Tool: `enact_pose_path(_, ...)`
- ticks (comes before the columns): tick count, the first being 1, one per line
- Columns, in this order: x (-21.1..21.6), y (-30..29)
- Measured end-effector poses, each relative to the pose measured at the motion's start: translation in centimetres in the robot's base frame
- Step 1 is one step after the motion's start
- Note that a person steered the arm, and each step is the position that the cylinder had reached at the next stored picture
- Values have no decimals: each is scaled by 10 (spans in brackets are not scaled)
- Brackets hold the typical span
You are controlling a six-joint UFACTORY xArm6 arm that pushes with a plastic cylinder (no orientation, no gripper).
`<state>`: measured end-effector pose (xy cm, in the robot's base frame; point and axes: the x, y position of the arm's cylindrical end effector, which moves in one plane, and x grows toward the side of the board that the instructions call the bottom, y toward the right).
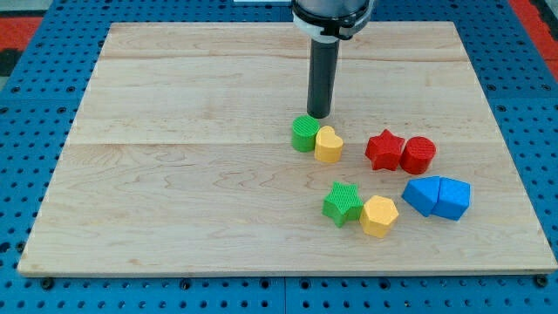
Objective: Place the red star above the green circle
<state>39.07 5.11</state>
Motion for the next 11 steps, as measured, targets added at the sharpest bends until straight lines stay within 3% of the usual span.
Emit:
enact_pose_path(3, -15, -1)
enact_pose_path(5, -13, 183)
enact_pose_path(6, 57, 223)
enact_pose_path(7, 104, 179)
enact_pose_path(9, 74, 66)
enact_pose_path(11, 19, 35)
